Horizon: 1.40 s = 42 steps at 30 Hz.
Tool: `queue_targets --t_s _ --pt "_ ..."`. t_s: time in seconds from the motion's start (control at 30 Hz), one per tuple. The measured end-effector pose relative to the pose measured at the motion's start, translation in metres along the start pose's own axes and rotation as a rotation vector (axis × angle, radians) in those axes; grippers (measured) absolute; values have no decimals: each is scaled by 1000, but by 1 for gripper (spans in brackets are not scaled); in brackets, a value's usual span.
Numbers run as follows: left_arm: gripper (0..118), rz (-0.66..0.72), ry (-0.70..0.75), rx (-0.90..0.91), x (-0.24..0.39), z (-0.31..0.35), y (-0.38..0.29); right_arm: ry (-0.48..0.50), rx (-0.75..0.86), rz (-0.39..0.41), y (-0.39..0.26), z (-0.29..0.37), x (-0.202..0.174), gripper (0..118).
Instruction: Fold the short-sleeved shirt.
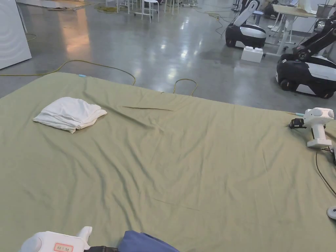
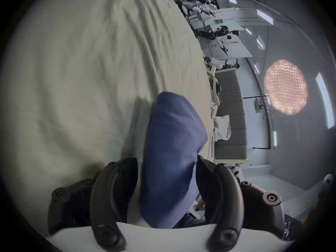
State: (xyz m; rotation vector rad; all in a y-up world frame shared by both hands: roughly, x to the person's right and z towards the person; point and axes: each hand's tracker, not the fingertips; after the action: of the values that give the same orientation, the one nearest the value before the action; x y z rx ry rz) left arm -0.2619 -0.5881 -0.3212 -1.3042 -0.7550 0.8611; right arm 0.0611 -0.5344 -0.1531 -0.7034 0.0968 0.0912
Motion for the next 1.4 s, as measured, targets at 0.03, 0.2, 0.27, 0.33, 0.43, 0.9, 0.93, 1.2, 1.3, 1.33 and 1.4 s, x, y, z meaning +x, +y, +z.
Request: queue_targets --t_s 0.03,0.2,0.27,0.33,0.43,0.9,0.93,1.2,1.3,1.33,1.4 --pt "73 1 -47 6 -2 -4 2 3 0 -5 0 1 0 0" --pt "73 -5 -98 -9 3 -17 4 13 -2 -26 -6 -6 6 0" --pt "71 -57 -88 -9 7 -21 2 17 -4 -40 -10 -10 10 0" --pt "61 -89 -67 9 12 -22 -4 20 -4 -49 -17 -18 14 0" --pt "30 -91 -43 43 9 -20 -10 21 0 -53 -21 -22 16 0" --pt "25 30 -166 169 10 8 -29 20 50 -35 -13 -24 17 0" --pt "25 36 -165 171 9 15 -22 17 61 -38 -9 -24 20 0" --pt "25 18 -94 238 6 108 18 -51 227 -65 54 -4 67 0" --pt "25 -6 -19 269 22 160 31 -100 307 -65 83 9 92 0" --pt "25 -12 1 277 32 178 33 -119 330 -69 93 13 101 0" --pt "25 -11 50 301 31 212 43 -155 374 -90 110 21 119 0"
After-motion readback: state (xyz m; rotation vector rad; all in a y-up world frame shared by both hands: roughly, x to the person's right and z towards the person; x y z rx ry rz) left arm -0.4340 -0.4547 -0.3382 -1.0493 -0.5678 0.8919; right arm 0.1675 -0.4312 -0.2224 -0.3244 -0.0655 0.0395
